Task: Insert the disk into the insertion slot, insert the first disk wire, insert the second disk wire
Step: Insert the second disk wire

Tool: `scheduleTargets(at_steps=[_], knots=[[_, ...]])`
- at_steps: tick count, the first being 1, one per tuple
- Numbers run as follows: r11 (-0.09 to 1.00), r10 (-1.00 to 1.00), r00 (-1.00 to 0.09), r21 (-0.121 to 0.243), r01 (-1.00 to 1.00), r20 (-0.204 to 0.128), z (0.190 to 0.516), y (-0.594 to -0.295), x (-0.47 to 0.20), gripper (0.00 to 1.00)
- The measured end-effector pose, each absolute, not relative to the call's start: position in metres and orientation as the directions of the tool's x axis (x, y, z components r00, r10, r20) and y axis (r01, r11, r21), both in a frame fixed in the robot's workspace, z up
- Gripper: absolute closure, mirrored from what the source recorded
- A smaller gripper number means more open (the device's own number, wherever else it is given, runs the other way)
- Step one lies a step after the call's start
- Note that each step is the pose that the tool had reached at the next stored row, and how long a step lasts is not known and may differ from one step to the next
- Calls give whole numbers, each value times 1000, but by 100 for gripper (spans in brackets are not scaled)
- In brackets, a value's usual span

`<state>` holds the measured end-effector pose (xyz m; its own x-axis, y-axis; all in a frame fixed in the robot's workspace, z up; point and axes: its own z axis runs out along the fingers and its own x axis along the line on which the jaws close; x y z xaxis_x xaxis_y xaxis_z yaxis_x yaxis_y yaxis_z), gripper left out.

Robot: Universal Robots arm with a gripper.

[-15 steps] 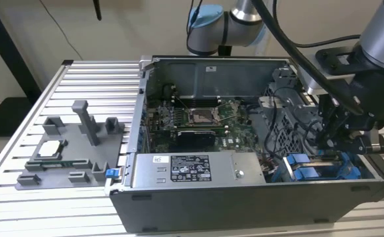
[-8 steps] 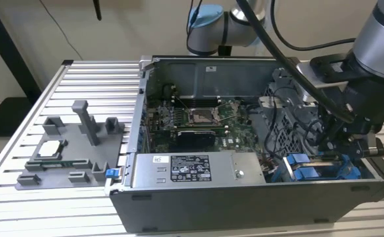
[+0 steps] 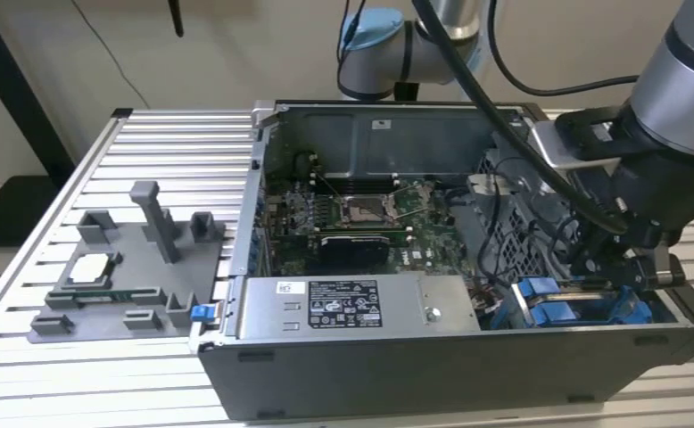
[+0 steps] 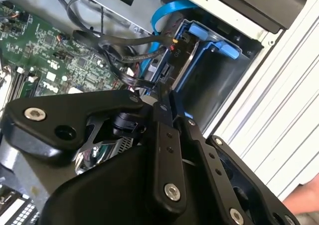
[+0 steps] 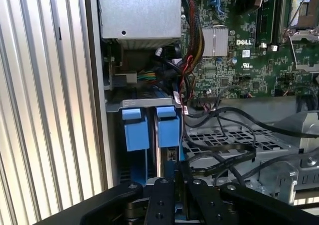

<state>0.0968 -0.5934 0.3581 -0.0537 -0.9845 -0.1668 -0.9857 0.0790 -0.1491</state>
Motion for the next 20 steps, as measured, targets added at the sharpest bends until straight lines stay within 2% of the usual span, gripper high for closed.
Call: scheduleTargets(at_steps=[8, 20], knots=[[86, -979, -56, -147, -985, -198, 350, -593, 103, 100], [94, -978, -64, -147, -985, -199, 342, -595, 108, 100]])
